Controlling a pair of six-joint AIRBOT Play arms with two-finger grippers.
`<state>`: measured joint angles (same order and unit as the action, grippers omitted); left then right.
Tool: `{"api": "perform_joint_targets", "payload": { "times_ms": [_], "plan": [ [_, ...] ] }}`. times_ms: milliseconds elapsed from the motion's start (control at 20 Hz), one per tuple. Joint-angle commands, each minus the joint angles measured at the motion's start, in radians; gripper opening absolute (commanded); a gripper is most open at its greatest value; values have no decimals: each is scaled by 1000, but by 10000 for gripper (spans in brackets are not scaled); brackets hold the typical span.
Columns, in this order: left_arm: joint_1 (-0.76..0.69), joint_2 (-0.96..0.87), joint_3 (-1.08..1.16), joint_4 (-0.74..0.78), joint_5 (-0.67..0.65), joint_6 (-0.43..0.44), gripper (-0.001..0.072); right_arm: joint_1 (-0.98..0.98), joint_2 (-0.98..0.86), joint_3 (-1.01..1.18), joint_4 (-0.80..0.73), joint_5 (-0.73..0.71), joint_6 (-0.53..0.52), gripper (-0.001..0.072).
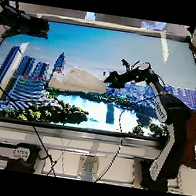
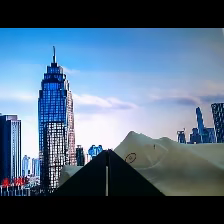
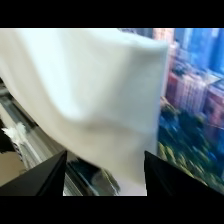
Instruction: Fold the shirts.
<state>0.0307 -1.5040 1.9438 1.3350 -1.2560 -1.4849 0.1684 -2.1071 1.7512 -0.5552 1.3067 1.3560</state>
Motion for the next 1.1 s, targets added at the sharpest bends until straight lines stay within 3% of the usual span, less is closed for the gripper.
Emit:
{"api": "perform_joint_targets", "payload": {
  "times_ms": [0,900,1050],
  "plan": [
    [0,0,0,0,1,24,16,33,-62,-11,146,-112,-24,555],
    [1,0,0,0,-10,43,16,77,-95,-9,254,-291,-29,553],
    [1,0,0,0,-10,43,16,89,-95,-9,278,-311,-29,513]
  ]
}}
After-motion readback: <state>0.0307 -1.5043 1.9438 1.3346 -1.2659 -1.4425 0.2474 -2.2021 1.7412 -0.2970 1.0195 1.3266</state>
